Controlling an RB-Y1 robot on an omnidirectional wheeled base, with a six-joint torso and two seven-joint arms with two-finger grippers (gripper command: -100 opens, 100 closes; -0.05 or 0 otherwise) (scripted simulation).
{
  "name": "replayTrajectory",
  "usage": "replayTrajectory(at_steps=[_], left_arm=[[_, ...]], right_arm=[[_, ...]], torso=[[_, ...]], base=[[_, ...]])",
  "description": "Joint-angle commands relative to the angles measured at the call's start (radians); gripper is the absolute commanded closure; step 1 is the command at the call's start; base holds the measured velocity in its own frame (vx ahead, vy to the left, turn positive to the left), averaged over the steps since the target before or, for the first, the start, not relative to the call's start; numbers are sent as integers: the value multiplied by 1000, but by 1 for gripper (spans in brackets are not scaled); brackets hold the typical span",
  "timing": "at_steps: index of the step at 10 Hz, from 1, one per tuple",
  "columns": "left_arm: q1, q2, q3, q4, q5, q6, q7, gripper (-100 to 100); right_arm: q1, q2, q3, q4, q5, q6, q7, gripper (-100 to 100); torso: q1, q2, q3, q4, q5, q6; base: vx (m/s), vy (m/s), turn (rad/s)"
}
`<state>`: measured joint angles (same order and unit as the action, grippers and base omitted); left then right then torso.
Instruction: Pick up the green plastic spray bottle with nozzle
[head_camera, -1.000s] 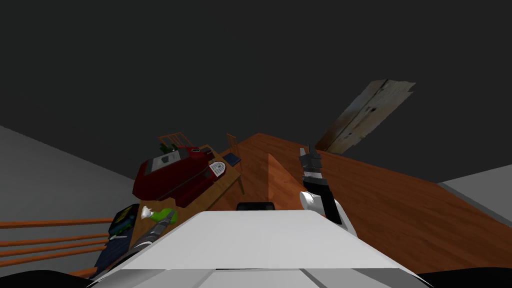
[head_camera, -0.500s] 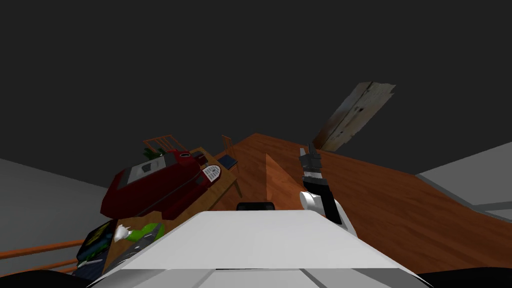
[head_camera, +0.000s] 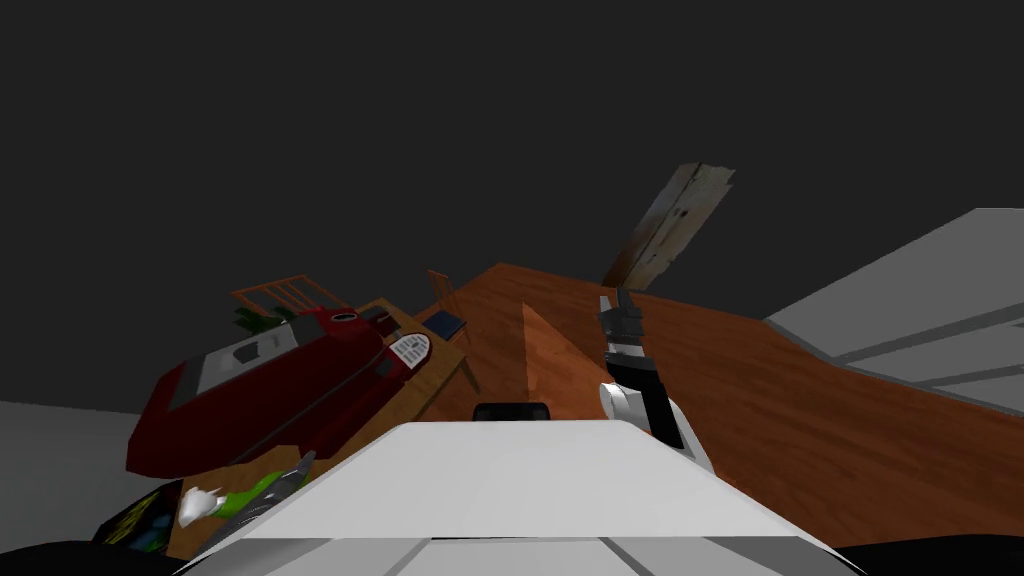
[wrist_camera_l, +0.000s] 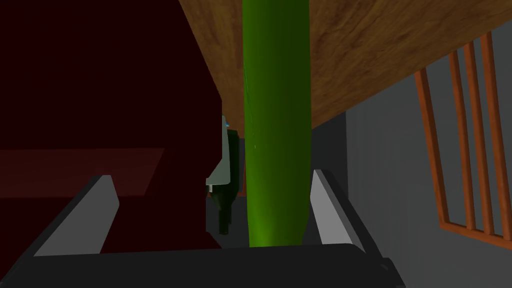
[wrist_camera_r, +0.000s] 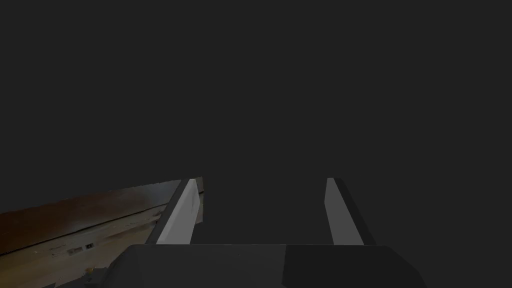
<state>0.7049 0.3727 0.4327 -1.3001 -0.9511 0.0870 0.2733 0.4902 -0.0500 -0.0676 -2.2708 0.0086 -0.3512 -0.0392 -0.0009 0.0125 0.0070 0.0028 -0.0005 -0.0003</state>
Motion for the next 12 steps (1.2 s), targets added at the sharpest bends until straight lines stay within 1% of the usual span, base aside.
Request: replayTrajectory(at_steps=[1,4,5,6,10,11,12], left_arm=[[-20,12,1,36,31,36,3,-100],[-45,24,2,77,63,75,5,-100],[-45,20,6,75,52,61,4,-100],[-46,21,6,76,53,64,4,100],[-45,21,6,77,53,65,4,100],[-45,21,6,77,53,65,4,0],[-28,16,2,50,42,49,4,100]], right_arm=[[0,0,0,0,0,0,0,0],[0,0,0,0,0,0,0,0],[0,0,0,0,0,0,0,0],[0,0,0,0,0,0,0,0],[1,0,0,0,0,0,0,0],[1,0,0,0,0,0,0,0],[1,0,0,0,0,0,0,0]], torso=[[0,0,0,0,0,0],[1,-2,-1,0,0,0],[0,-4,-2,-1,0,0],[1,-7,-4,-1,0,-1],[1,-10,-6,-2,0,0],[1,-10,-6,-2,0,0],[1,-10,-6,-2,0,0]], base=[[-162,-3,-311],[-122,-6,-205],[-38,-7,-33],[-8,-1,7],[-2,0,2],[0,0,0],[75,22,239]])
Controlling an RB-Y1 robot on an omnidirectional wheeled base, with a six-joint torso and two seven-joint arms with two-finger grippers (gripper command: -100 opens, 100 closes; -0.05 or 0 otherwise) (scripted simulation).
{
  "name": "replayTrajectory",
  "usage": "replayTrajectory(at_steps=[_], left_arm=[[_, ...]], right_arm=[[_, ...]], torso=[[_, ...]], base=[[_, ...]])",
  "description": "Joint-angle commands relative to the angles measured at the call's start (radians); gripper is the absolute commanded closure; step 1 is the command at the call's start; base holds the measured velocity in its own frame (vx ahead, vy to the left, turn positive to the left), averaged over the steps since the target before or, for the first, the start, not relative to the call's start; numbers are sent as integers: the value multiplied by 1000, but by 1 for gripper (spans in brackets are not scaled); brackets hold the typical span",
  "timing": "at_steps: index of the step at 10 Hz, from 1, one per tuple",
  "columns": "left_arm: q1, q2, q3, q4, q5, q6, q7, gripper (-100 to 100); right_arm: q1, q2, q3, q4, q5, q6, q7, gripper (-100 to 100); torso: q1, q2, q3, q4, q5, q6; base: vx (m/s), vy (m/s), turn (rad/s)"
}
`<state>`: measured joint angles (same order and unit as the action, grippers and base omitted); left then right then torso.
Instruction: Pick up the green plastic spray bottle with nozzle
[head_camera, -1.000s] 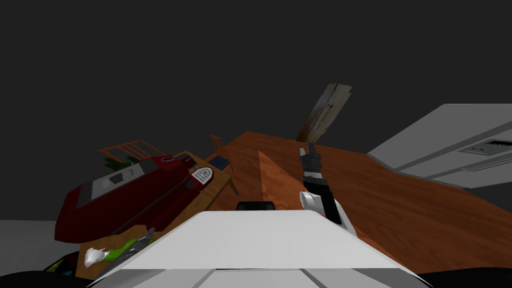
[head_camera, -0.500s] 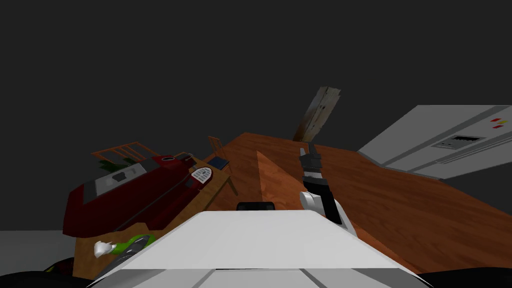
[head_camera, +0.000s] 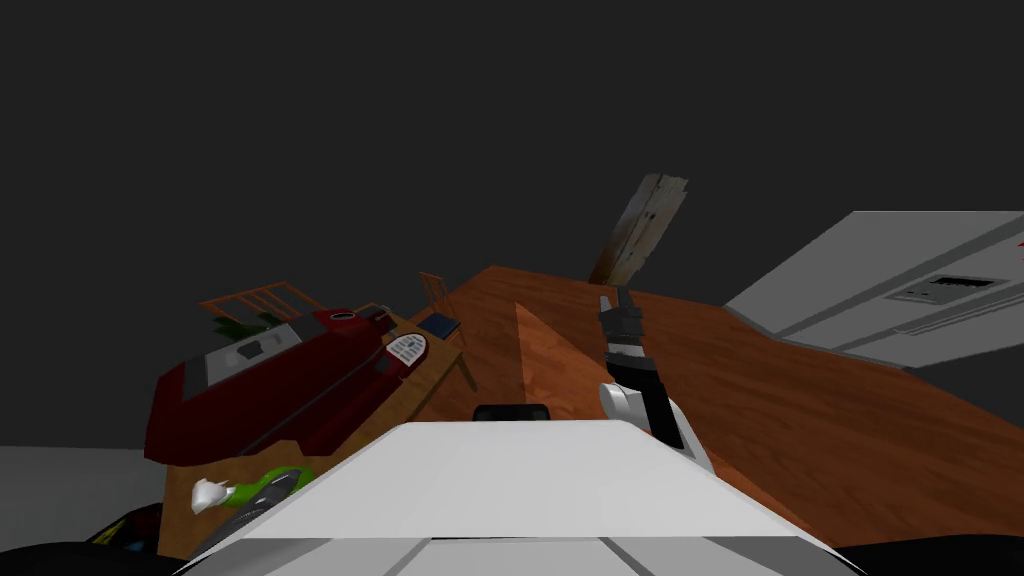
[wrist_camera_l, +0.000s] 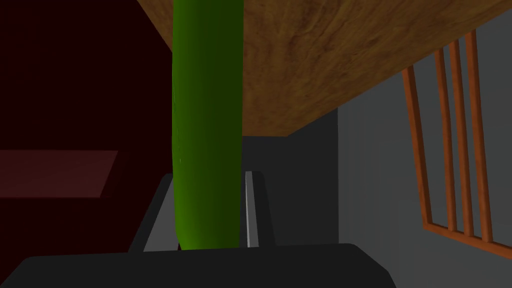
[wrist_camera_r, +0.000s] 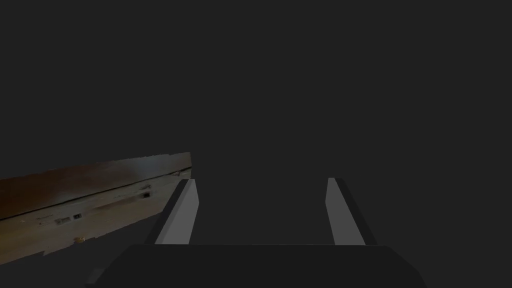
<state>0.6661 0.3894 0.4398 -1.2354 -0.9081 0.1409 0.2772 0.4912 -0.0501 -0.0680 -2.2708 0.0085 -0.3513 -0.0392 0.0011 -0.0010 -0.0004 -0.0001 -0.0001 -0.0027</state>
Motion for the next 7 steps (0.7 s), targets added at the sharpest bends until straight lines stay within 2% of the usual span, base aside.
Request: replayTrajectory(at_steps=[1,4,5,6,7], left_arm=[[19,-5,-6,-28,-12,-18,-1,100],[61,-24,-6,-95,-64,-84,-5,100],[70,-27,-7,-108,-75,-98,-6,100],[62,-23,-7,-96,-65,-85,-5,100],[63,-24,-5,-96,-68,-91,-5,0]], right_arm=[[0,0,0,0,0,0,0,0],[0,0,0,0,0,0,0,0],[0,0,0,0,0,0,0,0],[0,0,0,0,0,0,0,0],[0,0,0,0,0,0,0,0]], torso=[[0,0,0,0,0,0],[-1,-6,-4,-1,0,1],[-2,-6,-4,-1,0,1],[-1,-6,-4,-1,0,1],[0,-3,-2,0,0,2]], base=[[119,6,281],[151,-3,320],[140,-4,290],[59,-6,55],[11,-3,-11]])
